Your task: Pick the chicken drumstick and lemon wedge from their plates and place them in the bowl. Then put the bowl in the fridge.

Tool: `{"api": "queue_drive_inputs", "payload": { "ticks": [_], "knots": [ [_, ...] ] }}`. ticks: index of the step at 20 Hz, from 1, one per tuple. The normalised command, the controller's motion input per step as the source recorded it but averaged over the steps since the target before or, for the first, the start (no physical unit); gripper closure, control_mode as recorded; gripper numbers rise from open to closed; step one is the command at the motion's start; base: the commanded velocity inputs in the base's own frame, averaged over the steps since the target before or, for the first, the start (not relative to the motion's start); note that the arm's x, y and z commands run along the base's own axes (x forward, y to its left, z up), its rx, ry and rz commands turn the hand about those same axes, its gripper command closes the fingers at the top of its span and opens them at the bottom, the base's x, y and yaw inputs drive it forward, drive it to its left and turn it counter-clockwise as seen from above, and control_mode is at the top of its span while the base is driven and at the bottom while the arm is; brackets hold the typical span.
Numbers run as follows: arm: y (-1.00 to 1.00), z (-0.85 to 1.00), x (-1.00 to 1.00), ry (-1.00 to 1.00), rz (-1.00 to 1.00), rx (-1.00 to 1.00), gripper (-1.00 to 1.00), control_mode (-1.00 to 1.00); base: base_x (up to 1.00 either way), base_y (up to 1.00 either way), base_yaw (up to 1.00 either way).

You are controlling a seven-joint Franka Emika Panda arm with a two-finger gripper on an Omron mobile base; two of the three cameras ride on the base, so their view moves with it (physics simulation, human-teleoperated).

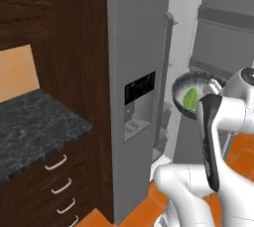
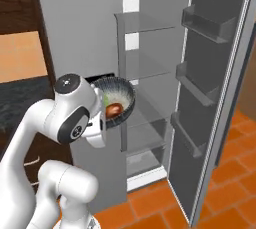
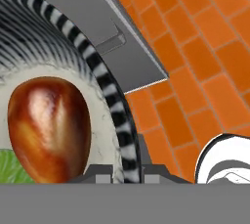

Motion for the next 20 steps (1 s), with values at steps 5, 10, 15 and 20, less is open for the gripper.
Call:
{"api": "queue_drive_inputs", "payload": {
  "ticks": [5, 10, 15, 20],
  "knots": [
    [0.0, 0.0, 0.0, 0.0, 0.0, 0.0, 1.0, 1.0, 0.16, -0.89, 0.42],
    [0.0, 0.0, 0.0, 0.0, 0.0, 0.0, 1.0, 1.0, 0.79, -0.53, 0.35],
    [0.0, 0.0, 0.0, 0.0, 0.0, 0.0, 1.0, 1.0, 0.72, -0.32, 0.28],
    [0.0, 0.0, 0.0, 0.0, 0.0, 0.0, 1.0, 1.0, 0.0, -0.32, 0.26]
  ]
}}
